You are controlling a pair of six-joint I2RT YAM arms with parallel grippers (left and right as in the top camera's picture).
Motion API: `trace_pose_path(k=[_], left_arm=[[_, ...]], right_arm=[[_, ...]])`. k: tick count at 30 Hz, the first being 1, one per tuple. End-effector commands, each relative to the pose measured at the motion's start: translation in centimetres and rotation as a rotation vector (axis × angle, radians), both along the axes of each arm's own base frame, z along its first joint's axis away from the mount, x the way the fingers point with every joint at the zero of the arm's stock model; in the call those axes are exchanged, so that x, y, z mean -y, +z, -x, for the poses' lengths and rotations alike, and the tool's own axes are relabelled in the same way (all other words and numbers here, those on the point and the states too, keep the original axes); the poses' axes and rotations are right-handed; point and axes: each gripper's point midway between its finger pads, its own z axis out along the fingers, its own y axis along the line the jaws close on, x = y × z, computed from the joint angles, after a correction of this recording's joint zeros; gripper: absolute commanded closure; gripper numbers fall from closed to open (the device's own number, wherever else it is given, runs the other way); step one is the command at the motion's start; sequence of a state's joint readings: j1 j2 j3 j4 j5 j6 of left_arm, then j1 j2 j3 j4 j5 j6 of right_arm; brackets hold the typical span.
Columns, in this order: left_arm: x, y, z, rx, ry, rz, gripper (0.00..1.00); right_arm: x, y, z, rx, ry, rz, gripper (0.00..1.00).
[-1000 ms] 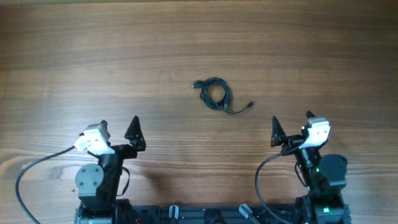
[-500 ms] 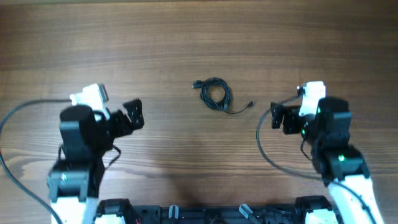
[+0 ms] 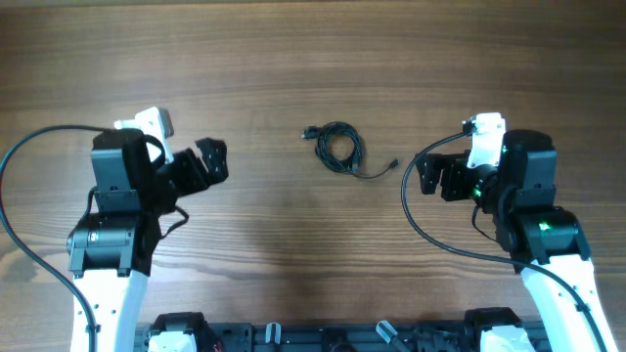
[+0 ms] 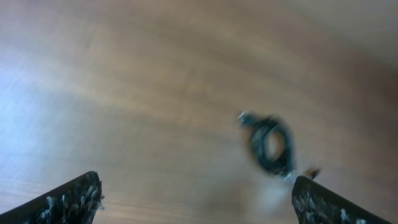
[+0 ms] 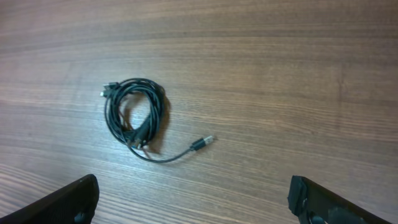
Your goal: Untangle cables
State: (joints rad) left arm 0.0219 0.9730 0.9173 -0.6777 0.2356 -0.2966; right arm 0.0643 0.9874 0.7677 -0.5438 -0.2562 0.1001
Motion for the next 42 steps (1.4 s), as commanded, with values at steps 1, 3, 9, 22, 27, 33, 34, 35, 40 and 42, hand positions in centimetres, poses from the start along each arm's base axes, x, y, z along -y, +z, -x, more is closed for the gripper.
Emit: trace_pose_path(k=[1,3,9,22,27,33,34,35,40,42], left_arm=[[1.6,1.7,-1.4,0.053,-0.035,0.111,0.00],[2.8,1.1,-2.6,0.047,-0.064,0.120,0.00],[6.8,-1.8,-5.4,-0.053,-0.133,0.036,0.00],[16.9,-12.0,-10.3,-0.107,-0.272,-0.128,0.06],[18.1,-16.8,-10.4,-0.182,-0.274,-0.135,0.18],[18.7,-20.1,-9.7,-0.250,-0.273,-0.140,0.31],[19.0,-20.2,-9.6,-0.251,-0.279,-0.141,0.32],[19.1,-20.2,-9.4,-0.252,-0.284,-0.143,0.33],[20.5,-20.3,-9.0,-0.233,-0.311,-0.151,0.44],[20.6,-20.3,-8.9,-0.230,-0.308,-0.162,0.53]], right_arm=[[-0.4,1.0,-0.4,0.020,0.010,-0.029,0.00],[-0.4,1.0,-0.3,0.018,0.010,-0.030,0.00],[-0.4,0.9,-0.4,0.016,0.010,-0.029,0.00],[-0.4,-1.8,-0.4,-0.087,0.009,-0.025,0.00],[-0.4,-2.0,-0.3,-0.097,0.008,-0.024,0.00],[-0.4,-2.0,-0.3,-0.099,0.006,-0.026,0.00],[-0.4,-2.0,-0.3,-0.099,0.007,-0.026,0.00],[-0.4,-2.0,-0.3,-0.099,0.007,-0.026,0.00],[-0.4,-2.0,-0.2,-0.102,0.006,-0.026,0.00],[-0.4,-2.0,-0.2,-0.103,0.006,-0.026,0.00]])
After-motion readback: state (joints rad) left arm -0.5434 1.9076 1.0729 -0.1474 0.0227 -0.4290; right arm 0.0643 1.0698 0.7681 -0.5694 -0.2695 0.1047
